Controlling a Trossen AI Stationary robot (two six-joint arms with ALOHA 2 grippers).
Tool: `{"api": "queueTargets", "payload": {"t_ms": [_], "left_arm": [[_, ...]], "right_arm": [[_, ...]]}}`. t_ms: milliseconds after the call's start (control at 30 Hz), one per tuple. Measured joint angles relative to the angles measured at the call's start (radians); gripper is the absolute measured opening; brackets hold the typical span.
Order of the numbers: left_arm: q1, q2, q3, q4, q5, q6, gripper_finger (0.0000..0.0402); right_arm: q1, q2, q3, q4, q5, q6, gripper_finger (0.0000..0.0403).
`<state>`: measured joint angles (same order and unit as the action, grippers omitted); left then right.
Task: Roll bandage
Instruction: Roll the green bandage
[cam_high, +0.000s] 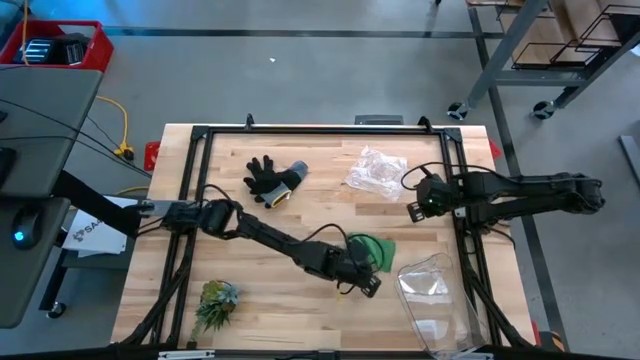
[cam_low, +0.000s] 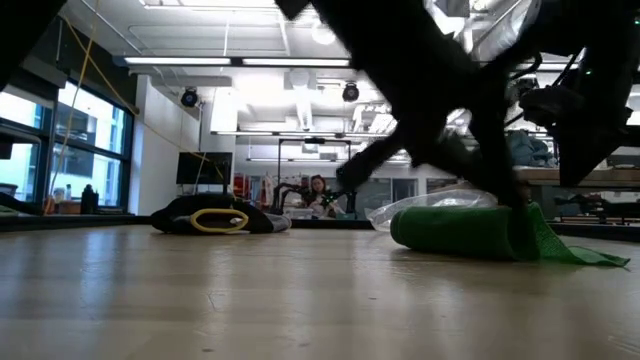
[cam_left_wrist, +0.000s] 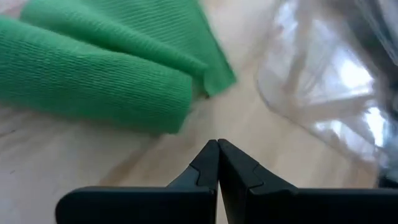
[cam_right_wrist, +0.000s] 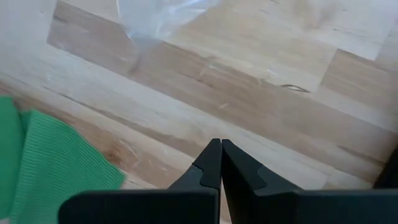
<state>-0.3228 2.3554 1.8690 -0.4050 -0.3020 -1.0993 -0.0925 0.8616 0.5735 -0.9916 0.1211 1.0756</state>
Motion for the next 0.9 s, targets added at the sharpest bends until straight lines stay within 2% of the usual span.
{"api": "queueTargets", "payload": {"t_ms": [133, 233, 367, 600, 900], "left_arm": [[0.018, 0.021, -0.004, 0.039, 0.006, -0.083, 0.0000], [0.026, 0.022, -0.001, 0.090, 0.046, -0.100, 0.0000], [0.031, 0.032, -0.003, 0.070, 0.108, -0.130, 0.0000], [0.057, 0.030, -0.003, 0.048, 0.109, -0.176, 0.0000], [0.103, 0.030, -0.003, 0.005, 0.094, -0.236, 0.0000]], "right_arm": [[0.000, 0.000, 0.001, 0.013, 0.003, 0.007, 0.0000], [0.000, 0.000, 0.001, 0.024, 0.011, 0.003, 0.0000], [0.000, 0.000, 0.001, 0.024, 0.035, -0.002, 0.0000], [0.000, 0.000, 0.001, 0.024, 0.081, -0.003, 0.0000], [0.000, 0.000, 0.001, 0.040, 0.087, 0.000, 0.0000]]}}
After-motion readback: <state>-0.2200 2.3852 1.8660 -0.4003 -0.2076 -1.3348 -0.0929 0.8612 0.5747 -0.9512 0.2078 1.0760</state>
